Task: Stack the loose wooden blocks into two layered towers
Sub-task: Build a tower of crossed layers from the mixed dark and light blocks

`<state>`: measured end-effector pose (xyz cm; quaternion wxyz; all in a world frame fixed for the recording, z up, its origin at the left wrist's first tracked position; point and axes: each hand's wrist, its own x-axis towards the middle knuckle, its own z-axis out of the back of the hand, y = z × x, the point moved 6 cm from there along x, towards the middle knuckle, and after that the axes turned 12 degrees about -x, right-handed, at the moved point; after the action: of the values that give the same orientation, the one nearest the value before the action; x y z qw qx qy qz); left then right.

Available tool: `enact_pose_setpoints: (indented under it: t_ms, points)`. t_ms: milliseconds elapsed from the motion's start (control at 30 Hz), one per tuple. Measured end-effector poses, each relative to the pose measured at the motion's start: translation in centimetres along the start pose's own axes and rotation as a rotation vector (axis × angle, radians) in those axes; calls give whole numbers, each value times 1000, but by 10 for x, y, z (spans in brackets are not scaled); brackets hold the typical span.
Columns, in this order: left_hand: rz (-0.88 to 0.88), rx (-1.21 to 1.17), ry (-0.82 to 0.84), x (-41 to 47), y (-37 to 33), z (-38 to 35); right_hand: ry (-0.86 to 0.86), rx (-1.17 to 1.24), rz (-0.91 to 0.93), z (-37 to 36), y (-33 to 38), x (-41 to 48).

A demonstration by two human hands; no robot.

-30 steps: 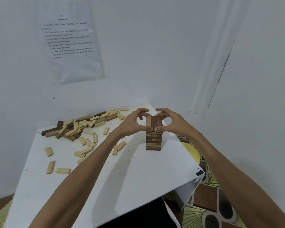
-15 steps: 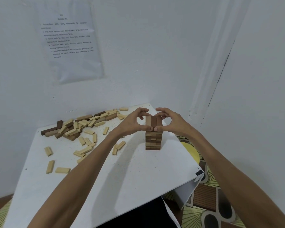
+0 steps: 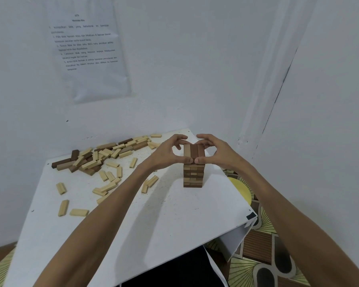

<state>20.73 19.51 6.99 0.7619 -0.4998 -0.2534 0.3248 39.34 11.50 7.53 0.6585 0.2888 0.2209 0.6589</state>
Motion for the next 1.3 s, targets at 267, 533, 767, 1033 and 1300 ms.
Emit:
enact_pose_setpoints:
  t_ms: [267,533,767,1033,1300]
  points:
    - [9,48,53,-7,3,0,2,-35,1,2,5,-6]
    - [12,14,17,-27,6,24,-163,-89,62,16,38,-3]
    - [-36,75,-98,-70,1,62,-135,-233,226,-14,96,-3]
    - [33,-27,-317,-161,58,94,68,-226,307,-132,117,-21]
    - [101,53,-434,-240,102,107,214,-216,363,-219,134,-36]
